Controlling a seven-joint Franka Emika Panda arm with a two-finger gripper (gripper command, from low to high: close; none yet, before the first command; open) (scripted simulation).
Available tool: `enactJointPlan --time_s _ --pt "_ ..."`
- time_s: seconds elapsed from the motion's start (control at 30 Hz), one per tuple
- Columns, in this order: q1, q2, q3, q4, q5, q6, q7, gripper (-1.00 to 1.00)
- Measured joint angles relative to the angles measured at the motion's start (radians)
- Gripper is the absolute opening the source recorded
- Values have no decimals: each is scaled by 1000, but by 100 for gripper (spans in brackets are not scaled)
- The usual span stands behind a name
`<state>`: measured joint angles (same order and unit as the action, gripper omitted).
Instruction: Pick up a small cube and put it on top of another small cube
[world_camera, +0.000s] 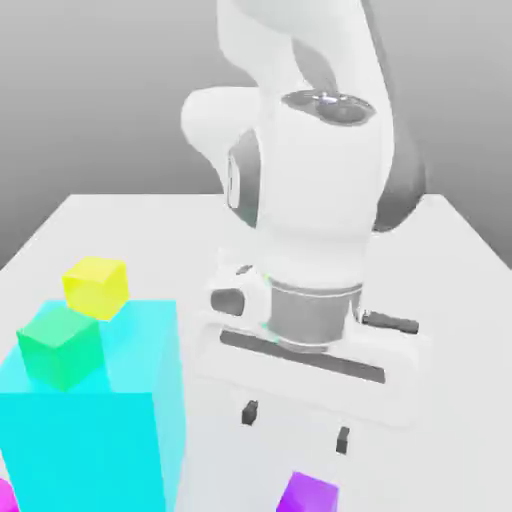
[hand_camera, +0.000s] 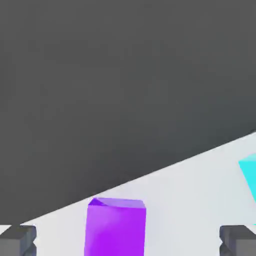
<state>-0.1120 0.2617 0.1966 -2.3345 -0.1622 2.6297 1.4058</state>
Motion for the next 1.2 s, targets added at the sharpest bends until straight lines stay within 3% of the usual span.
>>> enactJointPlan --time_s 0.17,0.2,0.47,0.67,1.03,1.2 --pt "31 177 -30 21 -20 114 47 0" --pt "41 211 -42 27 -31 141 56 -100" --pt "36 196 -36 24 -24 129 52 -100" --pt "-17 18 3 34 65 -16 -8 -100" --pt "-175 -363 -91 62 223 -342 -87 -100" --pt "-247 -544 -159 5 219 -510 -68 -100"
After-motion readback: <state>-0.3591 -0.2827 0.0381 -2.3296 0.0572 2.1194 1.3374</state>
